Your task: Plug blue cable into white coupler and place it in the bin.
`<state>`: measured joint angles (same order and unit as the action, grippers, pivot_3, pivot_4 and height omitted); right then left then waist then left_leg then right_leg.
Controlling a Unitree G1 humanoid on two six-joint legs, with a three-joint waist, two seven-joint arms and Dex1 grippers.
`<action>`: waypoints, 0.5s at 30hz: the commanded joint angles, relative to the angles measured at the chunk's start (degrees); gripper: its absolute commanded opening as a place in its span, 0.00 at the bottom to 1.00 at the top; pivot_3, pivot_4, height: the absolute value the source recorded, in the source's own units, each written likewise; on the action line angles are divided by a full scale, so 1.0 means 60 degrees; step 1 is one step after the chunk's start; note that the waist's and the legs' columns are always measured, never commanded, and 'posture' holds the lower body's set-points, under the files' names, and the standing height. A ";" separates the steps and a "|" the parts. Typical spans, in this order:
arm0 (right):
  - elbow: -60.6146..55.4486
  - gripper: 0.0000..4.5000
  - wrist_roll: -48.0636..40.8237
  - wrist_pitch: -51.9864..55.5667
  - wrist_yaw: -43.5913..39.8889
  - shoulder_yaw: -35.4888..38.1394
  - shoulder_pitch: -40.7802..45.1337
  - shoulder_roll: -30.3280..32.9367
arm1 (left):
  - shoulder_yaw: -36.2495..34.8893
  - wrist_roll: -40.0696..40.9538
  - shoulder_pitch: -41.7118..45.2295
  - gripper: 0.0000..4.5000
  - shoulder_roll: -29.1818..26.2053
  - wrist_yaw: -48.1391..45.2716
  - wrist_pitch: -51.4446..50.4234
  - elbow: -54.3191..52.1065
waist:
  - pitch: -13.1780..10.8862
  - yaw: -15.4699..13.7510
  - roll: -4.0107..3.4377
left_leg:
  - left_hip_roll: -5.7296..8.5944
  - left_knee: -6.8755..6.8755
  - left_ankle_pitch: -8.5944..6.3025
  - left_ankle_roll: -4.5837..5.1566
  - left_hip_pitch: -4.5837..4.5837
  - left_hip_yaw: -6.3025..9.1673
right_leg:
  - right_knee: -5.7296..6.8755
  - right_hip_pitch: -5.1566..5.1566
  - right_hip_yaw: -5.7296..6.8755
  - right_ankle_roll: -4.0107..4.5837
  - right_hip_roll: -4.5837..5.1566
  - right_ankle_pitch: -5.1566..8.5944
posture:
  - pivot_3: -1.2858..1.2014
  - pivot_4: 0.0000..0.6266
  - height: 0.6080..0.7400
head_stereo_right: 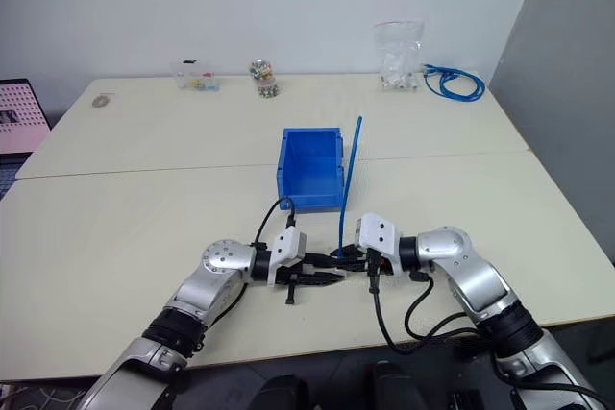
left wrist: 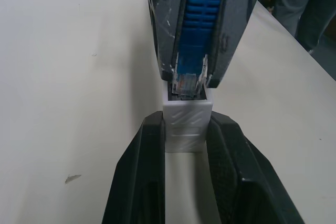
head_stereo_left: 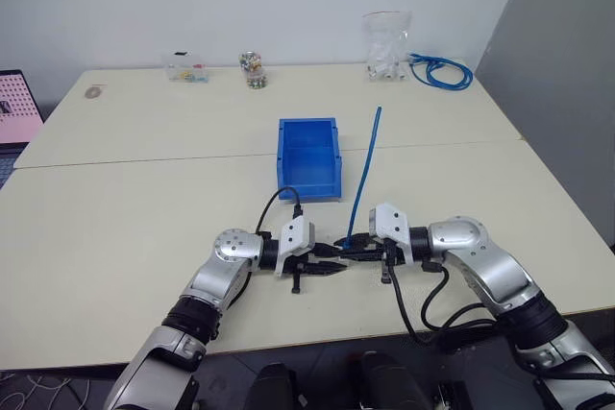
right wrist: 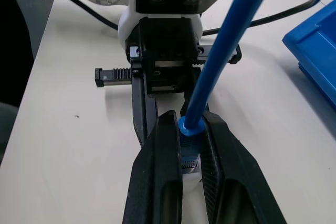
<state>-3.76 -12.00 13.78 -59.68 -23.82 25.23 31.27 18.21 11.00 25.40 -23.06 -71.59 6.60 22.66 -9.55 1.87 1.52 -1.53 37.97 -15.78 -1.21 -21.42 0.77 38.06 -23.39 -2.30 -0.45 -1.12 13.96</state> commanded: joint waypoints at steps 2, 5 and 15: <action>0.0677 0.04 0.0575 0.0353 -0.0309 -0.0349 -0.0165 0.0213 | 0.0057 -0.0208 -0.0183 0.17 -0.0156 -0.0170 -0.0098 -0.0050 | 0.0007 -0.0001 -0.0001 | 0.0001 -0.0001 0.0000 0.0000 0.0000 0.0001 | -0.0001 0.0001 -0.0001 0.0007 0.0000 0.0004 | 0.52 0.24 1.00; 0.0977 0.04 0.0490 0.0585 -0.0397 -0.0435 -0.0159 -0.0001 | 0.0084 -0.0246 -0.0186 0.17 -0.0127 -0.0149 -0.0083 -0.0060 | 0.0015 -0.0001 -0.0001 | 0.0001 -0.0001 0.0000 0.0000 0.0001 0.0003 | 0.0000 0.0002 0.0000 0.0011 0.0000 0.0006 | 0.52 0.24 1.00; 0.2288 0.04 0.0676 0.0685 -0.0452 -0.0474 -0.0213 -0.0532 | 0.0017 -0.0280 -0.0193 0.17 -0.0102 -0.0126 -0.0121 -0.0195 | 0.0134 0.0005 0.0003 | -0.0005 -0.0026 -0.0003 0.0003 0.0069 -0.0001 | 0.0003 0.0045 -0.0007 0.0035 -0.0021 0.0022 | 0.52 0.24 1.00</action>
<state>2.76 -12.00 14.66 -63.51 -23.70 26.62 27.80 18.02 10.05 25.05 -23.30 -71.67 5.73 22.54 -8.75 1.90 1.53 -1.57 37.81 -15.80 -1.19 -20.99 0.77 38.08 -23.11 -2.34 -0.22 -1.27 14.10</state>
